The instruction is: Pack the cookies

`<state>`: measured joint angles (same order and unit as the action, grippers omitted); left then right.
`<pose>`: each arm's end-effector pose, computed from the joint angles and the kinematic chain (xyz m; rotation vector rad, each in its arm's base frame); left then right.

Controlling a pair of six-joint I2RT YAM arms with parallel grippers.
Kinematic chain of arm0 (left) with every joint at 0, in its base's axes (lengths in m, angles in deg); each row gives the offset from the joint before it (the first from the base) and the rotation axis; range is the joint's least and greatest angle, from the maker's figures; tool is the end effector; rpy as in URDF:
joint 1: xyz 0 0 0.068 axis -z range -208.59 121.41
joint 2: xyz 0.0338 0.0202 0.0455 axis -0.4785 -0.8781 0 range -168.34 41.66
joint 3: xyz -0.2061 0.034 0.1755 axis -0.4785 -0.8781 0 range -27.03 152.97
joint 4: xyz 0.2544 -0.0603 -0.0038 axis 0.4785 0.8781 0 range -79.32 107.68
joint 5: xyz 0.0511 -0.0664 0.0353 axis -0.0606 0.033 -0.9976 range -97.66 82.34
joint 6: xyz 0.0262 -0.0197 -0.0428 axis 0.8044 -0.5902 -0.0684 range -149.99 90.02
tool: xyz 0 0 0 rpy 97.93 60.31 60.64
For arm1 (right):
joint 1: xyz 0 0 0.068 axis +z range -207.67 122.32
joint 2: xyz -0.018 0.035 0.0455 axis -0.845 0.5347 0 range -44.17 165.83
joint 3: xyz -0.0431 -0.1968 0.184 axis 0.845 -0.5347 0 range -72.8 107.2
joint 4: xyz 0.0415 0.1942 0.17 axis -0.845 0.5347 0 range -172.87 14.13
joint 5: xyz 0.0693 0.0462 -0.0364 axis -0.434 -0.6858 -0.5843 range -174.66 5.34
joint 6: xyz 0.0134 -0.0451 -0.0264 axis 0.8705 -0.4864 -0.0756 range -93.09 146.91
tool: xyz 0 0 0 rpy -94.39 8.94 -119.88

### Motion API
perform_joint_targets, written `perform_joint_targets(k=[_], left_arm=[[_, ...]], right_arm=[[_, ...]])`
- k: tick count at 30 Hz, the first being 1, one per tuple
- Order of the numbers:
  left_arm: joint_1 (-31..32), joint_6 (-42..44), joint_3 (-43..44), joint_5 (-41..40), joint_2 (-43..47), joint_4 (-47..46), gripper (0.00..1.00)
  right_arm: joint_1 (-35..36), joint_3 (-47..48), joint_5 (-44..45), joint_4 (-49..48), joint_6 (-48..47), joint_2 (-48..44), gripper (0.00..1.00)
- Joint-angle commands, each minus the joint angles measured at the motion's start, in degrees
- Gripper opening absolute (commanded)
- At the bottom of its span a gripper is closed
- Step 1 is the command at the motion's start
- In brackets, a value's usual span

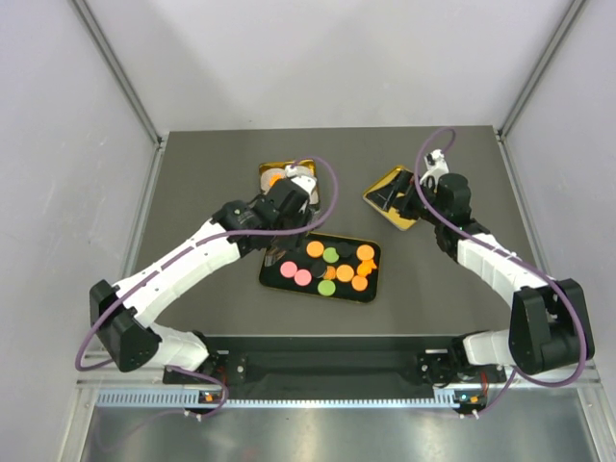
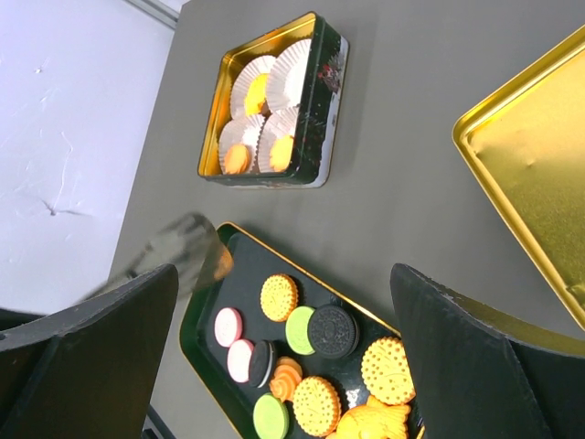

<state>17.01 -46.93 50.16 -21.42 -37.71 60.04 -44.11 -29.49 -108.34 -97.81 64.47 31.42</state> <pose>0.2062 -0.1984 0.3386 0.5046 2.3917 -0.1901 0.2835 0.0832 0.2573 0.1113 1.9680 0.9867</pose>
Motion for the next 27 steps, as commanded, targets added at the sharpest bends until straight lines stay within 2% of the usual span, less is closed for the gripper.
perform_joint_targets(k=[1, 9, 27], left_arm=[[1.68, -1.77, -2.83, 0.57, 2.38, 1.09, 0.49], [3.44, -3.53, -7.31, 1.02, 2.47, -0.32, 0.53], [4.67, -3.79, -8.10, -1.09, -1.92, -1.29, 0.54]], right_arm=[[0.94, 2.92, -0.14, -1.94, -0.91, 0.52, 1.00], [1.12, 2.83, -0.14, -2.02, -0.91, 0.70, 1.00], [1.11, 2.57, -0.22, -1.85, -1.09, -0.36, 0.99]])
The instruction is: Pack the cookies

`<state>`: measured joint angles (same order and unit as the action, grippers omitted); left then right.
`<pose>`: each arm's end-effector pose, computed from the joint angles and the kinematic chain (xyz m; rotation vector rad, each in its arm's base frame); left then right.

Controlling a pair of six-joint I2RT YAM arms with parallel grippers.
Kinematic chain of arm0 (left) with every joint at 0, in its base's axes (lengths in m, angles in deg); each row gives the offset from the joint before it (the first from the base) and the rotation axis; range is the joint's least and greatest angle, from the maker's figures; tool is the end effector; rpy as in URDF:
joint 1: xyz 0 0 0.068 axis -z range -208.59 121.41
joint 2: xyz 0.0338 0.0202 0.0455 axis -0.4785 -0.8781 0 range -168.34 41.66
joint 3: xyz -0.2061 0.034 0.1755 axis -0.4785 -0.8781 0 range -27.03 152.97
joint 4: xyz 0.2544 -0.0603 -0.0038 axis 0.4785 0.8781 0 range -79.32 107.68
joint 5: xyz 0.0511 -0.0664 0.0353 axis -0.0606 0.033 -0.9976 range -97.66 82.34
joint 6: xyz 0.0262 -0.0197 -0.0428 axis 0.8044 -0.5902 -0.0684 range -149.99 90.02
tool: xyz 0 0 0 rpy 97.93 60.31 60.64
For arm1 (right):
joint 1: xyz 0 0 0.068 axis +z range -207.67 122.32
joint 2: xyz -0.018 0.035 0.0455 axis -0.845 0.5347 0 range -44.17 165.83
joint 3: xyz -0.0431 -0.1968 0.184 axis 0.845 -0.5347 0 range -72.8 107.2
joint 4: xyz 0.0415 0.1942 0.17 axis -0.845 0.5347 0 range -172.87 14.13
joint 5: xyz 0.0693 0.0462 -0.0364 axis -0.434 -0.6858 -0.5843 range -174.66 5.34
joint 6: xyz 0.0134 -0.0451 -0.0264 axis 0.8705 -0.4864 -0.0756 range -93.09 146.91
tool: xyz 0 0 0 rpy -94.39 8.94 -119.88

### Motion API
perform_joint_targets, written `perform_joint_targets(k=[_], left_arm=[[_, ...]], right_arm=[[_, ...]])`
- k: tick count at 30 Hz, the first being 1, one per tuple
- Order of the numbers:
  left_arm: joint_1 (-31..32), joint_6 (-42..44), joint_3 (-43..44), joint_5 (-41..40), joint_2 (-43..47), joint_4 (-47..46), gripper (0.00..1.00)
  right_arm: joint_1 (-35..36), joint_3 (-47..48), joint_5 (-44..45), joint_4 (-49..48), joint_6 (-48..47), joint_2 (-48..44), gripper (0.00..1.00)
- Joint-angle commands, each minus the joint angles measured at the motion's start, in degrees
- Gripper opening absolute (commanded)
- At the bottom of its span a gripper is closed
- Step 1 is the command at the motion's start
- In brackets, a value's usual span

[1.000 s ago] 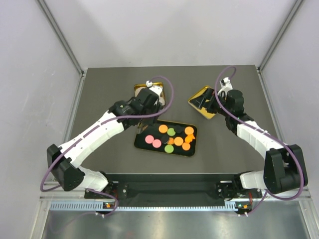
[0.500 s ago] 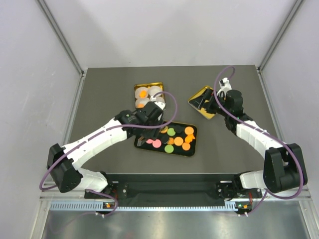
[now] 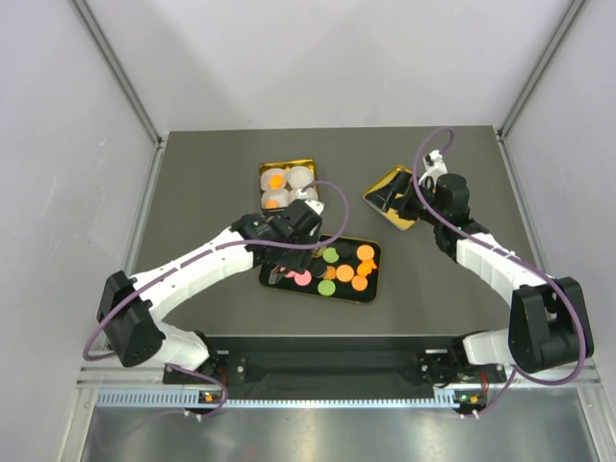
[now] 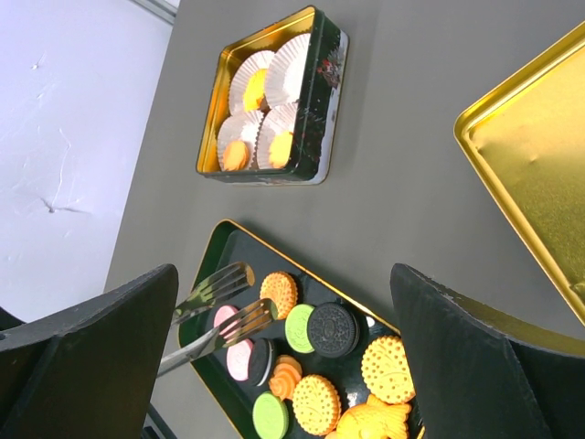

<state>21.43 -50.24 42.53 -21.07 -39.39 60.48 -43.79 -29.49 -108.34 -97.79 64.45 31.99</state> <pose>0.1884 -0.2117 0.2890 0.5915 2.5307 -0.1326 0.2844 0.0851 0.2545 0.1092 1.9795 0.9889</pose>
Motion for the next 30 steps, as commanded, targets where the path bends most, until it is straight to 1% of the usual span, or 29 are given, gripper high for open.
perform_joint_targets(k=[1, 30], left_arm=[[0.25, -0.49, -0.48, -1.44, -0.42, -1.64, 0.54], [0.34, 0.03, -0.48, -2.06, -4.28, -2.08, 0.55]], right_arm=[[0.79, 2.48, -0.22, -1.87, -1.06, -0.84, 1.00], [0.79, 2.57, -0.40, -1.96, -0.98, -0.75, 1.00]])
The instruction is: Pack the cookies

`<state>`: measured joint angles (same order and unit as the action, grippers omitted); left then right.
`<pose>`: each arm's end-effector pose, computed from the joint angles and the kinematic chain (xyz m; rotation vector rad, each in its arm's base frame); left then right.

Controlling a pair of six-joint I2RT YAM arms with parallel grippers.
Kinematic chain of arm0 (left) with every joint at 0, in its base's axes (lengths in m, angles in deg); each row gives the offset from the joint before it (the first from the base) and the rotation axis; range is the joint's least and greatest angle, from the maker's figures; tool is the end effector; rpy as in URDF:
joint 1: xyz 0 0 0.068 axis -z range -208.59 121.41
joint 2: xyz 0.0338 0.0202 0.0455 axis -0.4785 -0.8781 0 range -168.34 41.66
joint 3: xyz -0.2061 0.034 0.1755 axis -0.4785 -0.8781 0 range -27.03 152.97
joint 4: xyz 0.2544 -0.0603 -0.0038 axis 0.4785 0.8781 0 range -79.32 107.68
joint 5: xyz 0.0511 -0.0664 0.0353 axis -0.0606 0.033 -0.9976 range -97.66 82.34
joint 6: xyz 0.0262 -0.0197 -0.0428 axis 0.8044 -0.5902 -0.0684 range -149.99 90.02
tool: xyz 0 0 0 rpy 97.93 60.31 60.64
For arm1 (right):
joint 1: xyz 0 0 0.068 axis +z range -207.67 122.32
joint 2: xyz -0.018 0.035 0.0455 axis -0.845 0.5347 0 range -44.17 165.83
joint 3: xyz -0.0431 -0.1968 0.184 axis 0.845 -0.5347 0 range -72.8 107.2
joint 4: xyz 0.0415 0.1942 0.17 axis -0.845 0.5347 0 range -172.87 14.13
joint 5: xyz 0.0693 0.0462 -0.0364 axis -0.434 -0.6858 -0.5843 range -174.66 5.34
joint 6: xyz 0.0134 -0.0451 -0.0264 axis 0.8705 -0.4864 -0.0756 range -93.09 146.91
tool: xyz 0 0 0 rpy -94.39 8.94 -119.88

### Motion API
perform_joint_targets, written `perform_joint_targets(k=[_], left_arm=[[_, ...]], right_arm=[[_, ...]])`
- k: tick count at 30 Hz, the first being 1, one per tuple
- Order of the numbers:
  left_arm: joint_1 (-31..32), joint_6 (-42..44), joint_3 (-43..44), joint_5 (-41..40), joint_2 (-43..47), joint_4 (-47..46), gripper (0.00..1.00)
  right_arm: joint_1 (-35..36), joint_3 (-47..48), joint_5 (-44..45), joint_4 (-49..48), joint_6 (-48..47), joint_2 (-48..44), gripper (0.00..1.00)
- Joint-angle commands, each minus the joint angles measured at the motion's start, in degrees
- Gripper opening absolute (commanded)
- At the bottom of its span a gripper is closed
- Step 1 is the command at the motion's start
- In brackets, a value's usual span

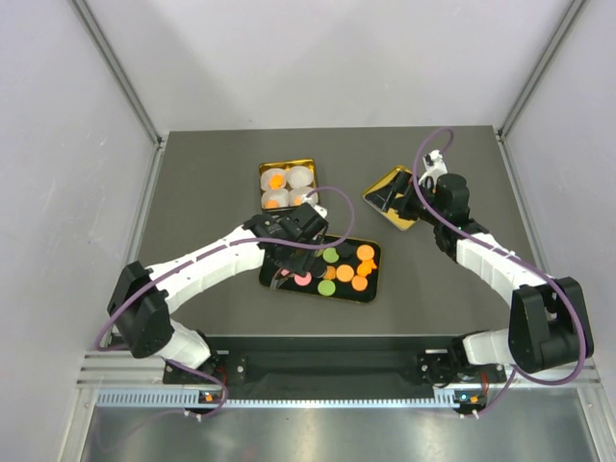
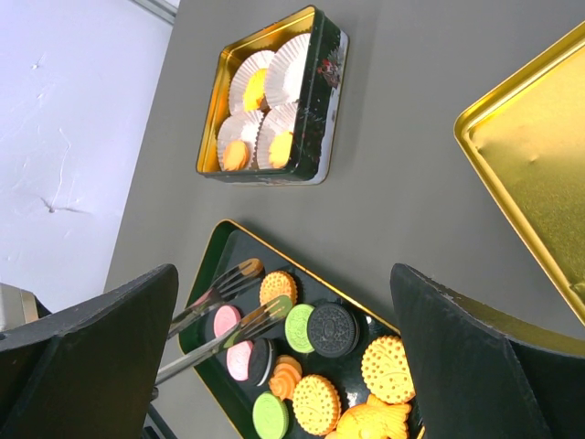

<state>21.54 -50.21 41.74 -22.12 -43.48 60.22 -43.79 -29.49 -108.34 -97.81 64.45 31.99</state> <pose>0.1953 -0.2199 0.2661 0.6155 2.5839 -0.0508 0.2844 0.0851 0.2545 0.1091 1.9792 0.9889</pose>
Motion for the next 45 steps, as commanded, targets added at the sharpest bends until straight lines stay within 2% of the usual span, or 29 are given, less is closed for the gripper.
perform_joint_targets(k=[1, 12, 24, 35, 45], left_arm=[[0.23, 0.01, 0.31, -1.01, -0.29, -1.90, 0.55], [0.23, 0.36, 0.84, -0.83, -0.64, -1.55, 0.51], [0.14, 1.59, 4.17, -3.56, 1.12, 1.26, 0.34], [0.15, 2.56, 6.11, -2.95, 4.19, 3.72, 0.34], [-1.17, 5.02, 9.96, -1.27, 6.49, 1.35, 0.35]], right_arm=[[0.79, 2.66, -0.31, -1.94, -1.06, -0.66, 1.00], [0.70, 2.83, -0.49, -2.02, -0.98, -0.58, 1.00], [0.79, 2.74, -0.31, -1.76, -1.15, -1.01, 1.00], [0.79, 2.57, -0.31, -1.85, -1.06, -0.93, 1.00], [0.87, 2.48, -0.40, -1.85, -0.98, -1.01, 1.00]])
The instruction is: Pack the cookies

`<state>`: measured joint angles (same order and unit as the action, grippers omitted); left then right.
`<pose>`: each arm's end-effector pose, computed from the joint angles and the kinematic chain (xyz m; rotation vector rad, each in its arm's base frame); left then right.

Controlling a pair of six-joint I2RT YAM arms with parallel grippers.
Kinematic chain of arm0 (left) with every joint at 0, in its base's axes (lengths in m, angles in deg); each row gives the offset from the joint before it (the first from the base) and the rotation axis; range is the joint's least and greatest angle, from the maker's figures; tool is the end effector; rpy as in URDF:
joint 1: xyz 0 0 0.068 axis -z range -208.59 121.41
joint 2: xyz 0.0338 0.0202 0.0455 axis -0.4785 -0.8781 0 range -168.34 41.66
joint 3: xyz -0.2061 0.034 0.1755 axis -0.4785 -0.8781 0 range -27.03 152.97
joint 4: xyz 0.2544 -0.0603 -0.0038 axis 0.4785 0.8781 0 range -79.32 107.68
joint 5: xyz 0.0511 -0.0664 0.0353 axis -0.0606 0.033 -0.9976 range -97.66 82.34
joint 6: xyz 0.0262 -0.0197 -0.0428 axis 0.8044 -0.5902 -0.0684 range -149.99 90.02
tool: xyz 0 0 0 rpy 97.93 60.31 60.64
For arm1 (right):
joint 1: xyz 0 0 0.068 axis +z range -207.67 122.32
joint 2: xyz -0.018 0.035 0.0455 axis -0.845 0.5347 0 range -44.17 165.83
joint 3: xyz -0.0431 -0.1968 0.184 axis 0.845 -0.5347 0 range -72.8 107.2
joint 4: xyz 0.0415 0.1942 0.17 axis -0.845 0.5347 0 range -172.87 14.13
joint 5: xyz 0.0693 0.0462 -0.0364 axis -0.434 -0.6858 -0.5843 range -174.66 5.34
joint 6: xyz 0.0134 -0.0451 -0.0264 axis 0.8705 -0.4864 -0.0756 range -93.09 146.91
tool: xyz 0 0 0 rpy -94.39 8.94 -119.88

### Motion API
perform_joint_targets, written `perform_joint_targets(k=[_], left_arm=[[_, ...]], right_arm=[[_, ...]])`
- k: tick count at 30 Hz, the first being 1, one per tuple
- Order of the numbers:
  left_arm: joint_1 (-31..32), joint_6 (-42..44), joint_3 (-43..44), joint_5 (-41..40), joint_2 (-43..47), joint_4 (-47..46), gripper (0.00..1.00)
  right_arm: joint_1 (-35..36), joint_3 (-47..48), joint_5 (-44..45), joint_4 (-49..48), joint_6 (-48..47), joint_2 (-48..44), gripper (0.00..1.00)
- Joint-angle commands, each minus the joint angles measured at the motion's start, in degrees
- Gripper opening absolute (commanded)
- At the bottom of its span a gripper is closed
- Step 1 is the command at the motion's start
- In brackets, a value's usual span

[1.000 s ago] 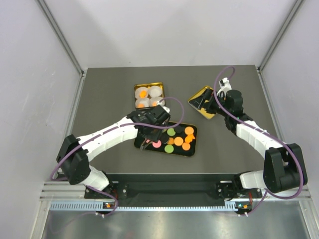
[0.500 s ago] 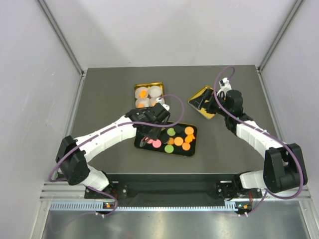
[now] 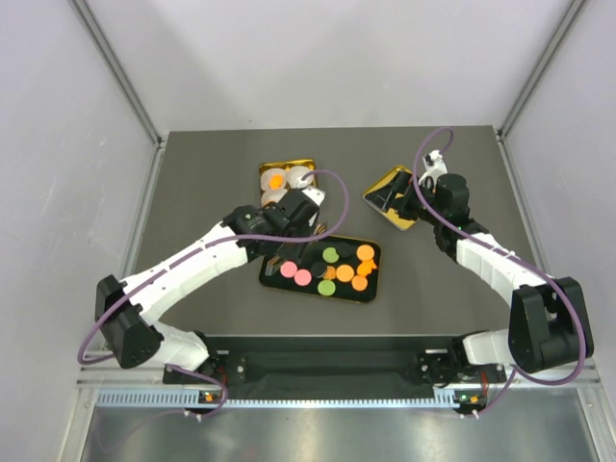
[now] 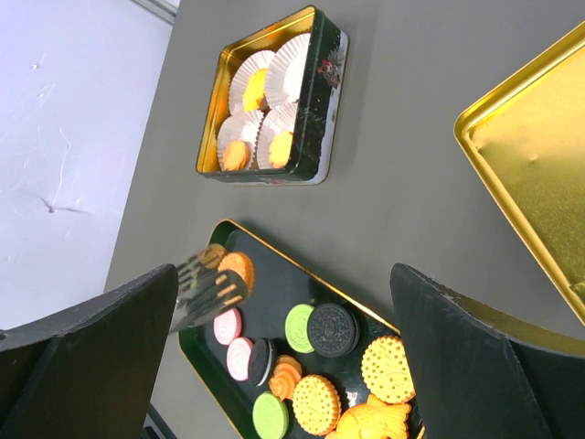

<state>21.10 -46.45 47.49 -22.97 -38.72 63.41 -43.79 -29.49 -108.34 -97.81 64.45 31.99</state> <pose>0.1898 -0.2091 0.3160 0.6339 2.4608 -0.1035 0.2844 0.0851 0.2545 0.1091 1.9792 0.9889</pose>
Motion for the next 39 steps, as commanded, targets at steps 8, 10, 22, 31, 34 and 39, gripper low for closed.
perform_joint_targets(k=[8, 10, 22, 31, 34, 39], left_arm=[[-10.13, 1.44, 11.96, -1.92, -4.78, -7.63, 0.36], [-13.46, 1.44, 14.33, -0.96, -8.11, -10.27, 0.36], [-22.09, 3.72, 23.30, 1.16, -24.38, -16.78, 0.35], [-22.27, 4.16, 24.00, 1.51, -28.34, -18.28, 0.36], [-22.27, 4.16, 23.83, 1.69, -28.87, -18.98, 0.37], [-22.27, 4.43, 24.09, 1.16, -29.75, -18.98, 0.38]], right_arm=[[0.79, 2.39, -0.66, -1.85, -0.89, -1.45, 1.00], [0.79, 2.31, -0.58, -1.85, -0.89, -1.89, 1.00], [0.79, 2.22, -0.05, -1.14, -1.33, -3.12, 1.00], [0.79, 2.39, -0.05, -0.97, -1.42, -2.86, 1.00], [0.79, 2.57, -0.14, -0.97, -1.42, -2.69, 1.00], [0.79, 2.75, -0.14, -0.97, -1.42, -2.33, 1.00]])
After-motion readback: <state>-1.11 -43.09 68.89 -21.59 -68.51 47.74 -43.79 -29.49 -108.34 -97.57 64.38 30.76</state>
